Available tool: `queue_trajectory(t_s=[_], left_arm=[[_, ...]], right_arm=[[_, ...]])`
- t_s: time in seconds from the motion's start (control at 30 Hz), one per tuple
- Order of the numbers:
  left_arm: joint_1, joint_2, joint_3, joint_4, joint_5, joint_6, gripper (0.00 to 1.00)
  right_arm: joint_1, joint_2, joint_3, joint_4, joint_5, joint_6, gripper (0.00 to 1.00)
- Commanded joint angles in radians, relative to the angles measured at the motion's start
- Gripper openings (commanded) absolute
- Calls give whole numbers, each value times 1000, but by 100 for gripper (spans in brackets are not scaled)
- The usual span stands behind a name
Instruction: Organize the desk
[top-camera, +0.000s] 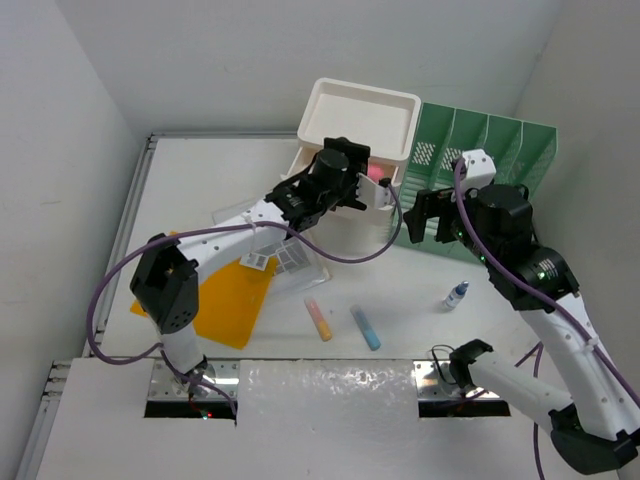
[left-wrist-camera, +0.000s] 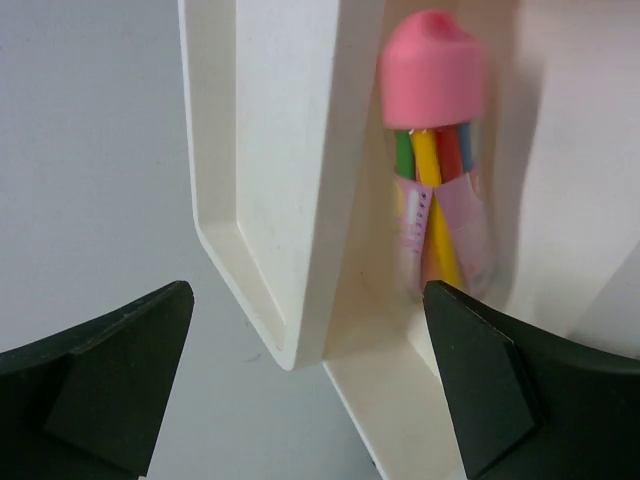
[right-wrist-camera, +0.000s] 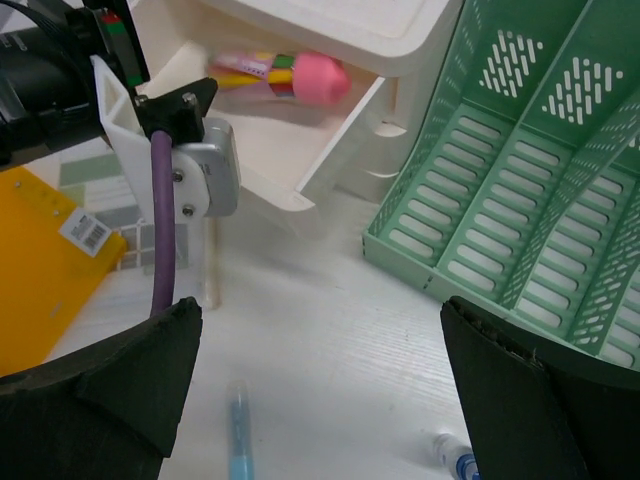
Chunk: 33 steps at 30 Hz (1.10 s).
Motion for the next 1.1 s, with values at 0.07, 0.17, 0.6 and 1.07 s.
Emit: queue_trajectory(t_s=[0.07, 0.17, 0.6, 1.07], left_arm=[[7, -49, 70, 120, -49, -41, 100], [8, -54, 143, 129, -60, -124, 100], [14, -443, 45, -199, 24, -958, 65], [18, -346, -274, -58, 106, -1157, 63]], right_arm=[[0, 21, 35, 18, 12, -28, 99], [0, 66, 59, 50, -5, -25, 99], [-52, 477, 378, 270, 219, -85, 42], [-163, 934, 690, 156, 238, -36, 56]])
